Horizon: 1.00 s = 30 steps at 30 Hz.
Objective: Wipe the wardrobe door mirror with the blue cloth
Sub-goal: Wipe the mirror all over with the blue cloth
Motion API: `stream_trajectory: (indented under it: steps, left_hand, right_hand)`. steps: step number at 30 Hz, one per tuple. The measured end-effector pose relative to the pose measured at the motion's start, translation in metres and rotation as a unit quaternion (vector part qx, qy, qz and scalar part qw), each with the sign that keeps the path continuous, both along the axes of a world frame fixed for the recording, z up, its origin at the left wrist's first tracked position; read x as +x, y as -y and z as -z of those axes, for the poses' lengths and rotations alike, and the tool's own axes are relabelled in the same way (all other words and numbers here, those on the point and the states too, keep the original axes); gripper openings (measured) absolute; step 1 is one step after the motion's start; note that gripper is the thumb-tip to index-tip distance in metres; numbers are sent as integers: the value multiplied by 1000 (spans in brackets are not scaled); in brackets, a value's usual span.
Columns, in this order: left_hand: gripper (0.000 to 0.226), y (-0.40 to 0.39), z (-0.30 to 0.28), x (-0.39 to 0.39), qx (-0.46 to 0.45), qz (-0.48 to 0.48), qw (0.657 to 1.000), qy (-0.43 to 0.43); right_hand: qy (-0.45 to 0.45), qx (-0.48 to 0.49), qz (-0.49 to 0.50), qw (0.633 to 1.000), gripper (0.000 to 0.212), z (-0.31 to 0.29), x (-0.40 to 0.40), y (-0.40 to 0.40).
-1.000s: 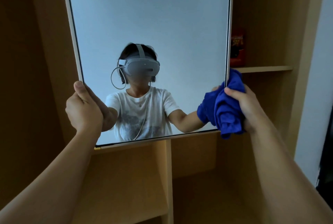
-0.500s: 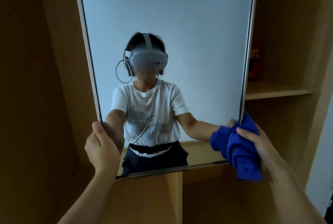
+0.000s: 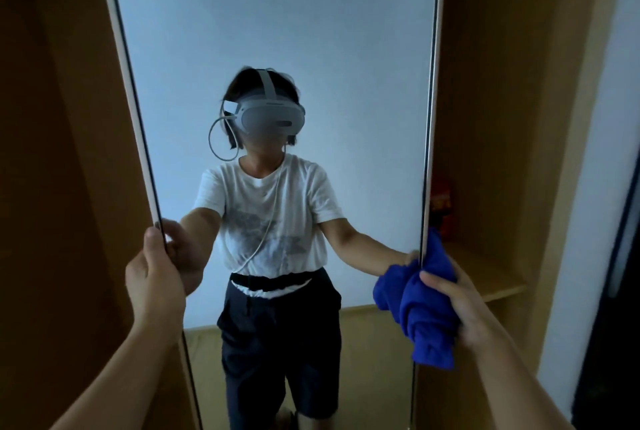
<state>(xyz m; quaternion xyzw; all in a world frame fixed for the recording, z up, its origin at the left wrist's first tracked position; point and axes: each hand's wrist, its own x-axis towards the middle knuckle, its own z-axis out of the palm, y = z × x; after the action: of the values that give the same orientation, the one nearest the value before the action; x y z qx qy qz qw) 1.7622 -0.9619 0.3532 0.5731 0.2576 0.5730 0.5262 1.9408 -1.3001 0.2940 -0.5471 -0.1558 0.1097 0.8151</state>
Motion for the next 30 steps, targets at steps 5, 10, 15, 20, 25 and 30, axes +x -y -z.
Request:
stream_trajectory:
  steps: [5,10,15,20,25,30]
  left_hand:
    - [54,4,-84,-2,-1,28,1000,11]
    - [52,12,-109,-2,-16,15,1000,8]
    - [49,14,-114,-9,-10,15,1000,-5]
    - [46,10,-167,-10,26,27,999,-2]
    - [44,9,-235,-4,15,39,998,47]
    - [54,0,-259,5,74,12,996,54]
  right_hand:
    - [37,2,-14,999,53,-95,1,-3]
    - [61,2,6,998,54,-164,1,-8]
    - [76,2,34,997,53,-219,0,-13]
    - [112,10,40,993,44,-276,6,-13]
    - [119,26,85,989,33,-334,6,-20]
    - [124,23,102,987,40,-385,9,-23]
